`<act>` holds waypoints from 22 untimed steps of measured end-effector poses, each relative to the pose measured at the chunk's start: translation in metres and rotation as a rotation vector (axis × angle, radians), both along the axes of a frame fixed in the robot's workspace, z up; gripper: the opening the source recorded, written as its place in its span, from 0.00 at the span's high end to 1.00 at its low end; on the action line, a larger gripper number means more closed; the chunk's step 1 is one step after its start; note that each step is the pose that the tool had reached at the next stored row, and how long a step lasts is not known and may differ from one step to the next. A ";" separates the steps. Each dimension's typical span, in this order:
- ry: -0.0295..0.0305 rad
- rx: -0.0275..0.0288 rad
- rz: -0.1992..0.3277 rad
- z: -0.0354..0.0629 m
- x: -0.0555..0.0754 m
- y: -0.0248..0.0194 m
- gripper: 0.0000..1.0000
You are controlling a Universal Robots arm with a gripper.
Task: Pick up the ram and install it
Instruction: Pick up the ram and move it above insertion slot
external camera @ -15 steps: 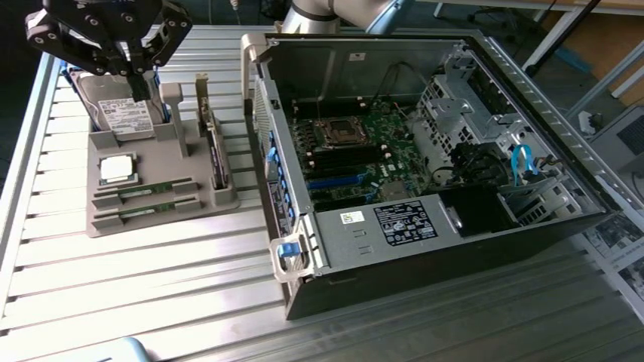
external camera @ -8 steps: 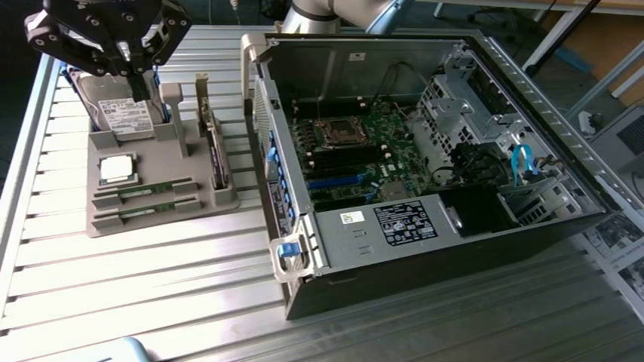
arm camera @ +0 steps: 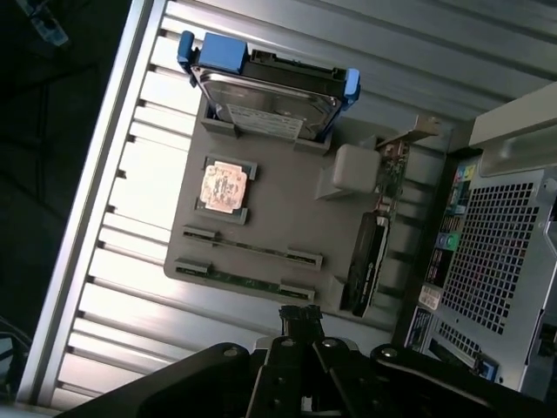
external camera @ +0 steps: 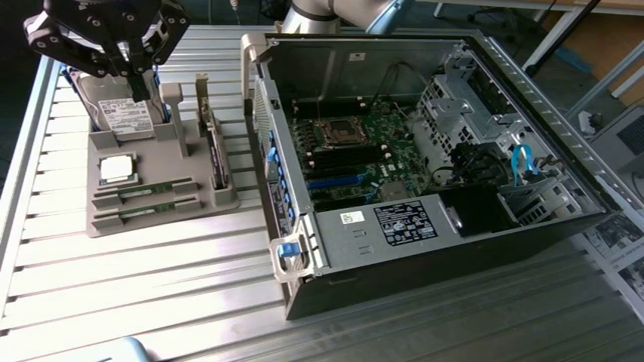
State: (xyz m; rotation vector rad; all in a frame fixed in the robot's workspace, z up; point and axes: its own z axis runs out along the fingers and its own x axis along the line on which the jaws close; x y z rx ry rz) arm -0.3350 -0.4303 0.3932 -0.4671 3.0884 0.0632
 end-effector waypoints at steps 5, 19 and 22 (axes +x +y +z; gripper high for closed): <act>0.0000 -0.0026 0.036 0.0000 0.000 0.0000 0.89; 0.0001 -0.0128 0.170 0.0000 0.000 0.0000 0.89; 0.0001 -0.0203 0.264 0.0000 0.000 0.0000 0.89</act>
